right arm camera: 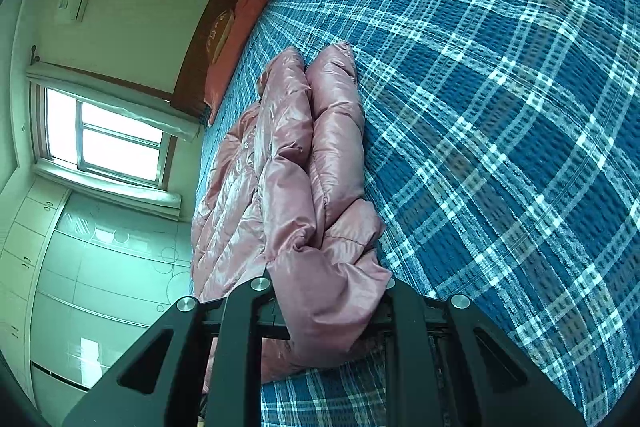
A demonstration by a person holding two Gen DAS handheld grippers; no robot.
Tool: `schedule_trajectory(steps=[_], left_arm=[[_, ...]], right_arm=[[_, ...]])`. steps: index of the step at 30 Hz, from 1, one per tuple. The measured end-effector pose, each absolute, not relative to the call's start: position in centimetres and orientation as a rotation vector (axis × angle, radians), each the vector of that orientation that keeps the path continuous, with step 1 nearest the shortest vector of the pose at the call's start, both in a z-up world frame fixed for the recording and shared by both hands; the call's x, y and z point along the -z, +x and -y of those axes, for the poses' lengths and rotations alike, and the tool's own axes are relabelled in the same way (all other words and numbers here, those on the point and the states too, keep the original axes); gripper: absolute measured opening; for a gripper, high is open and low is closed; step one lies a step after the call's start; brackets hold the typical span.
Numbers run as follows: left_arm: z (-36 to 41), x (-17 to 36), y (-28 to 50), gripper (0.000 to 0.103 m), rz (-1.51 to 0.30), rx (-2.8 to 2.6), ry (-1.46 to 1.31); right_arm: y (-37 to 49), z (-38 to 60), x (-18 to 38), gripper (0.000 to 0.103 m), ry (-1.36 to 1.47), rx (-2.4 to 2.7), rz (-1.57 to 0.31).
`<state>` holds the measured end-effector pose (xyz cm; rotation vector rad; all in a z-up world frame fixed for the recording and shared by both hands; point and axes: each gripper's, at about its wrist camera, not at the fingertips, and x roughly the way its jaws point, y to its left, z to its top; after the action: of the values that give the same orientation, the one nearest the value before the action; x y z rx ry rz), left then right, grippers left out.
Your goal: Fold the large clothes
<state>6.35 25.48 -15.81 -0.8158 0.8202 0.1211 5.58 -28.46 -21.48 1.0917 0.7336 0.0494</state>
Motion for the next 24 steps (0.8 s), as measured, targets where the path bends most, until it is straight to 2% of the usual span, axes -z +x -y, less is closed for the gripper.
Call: schedule_trajectory(steps=[13, 17, 22, 24], left_arm=[[-25.6, 16.2, 5.8, 0.013, -0.831, -0.108, -0.818], [-25.7, 16.3, 5.6, 0.022, -0.833, -0.108, -0.813], [-26.2, 15.6, 4.8, 0.038, -0.815, -0.123, -0.794], [-26.5, 15.4, 4.5, 0.041, -0.804, -0.131, -0.780]], right_arm=[[5.6, 28.9, 21.8, 0.019, 1.094, -0.050, -0.737], [5.4, 29.2, 22.0, 0.024, 1.104, -0.045, -0.738], [4.5, 30.3, 22.3, 0.043, 1.113, -0.021, -0.730], [4.0, 30.9, 22.3, 0.045, 1.117, -0.018, -0.721]])
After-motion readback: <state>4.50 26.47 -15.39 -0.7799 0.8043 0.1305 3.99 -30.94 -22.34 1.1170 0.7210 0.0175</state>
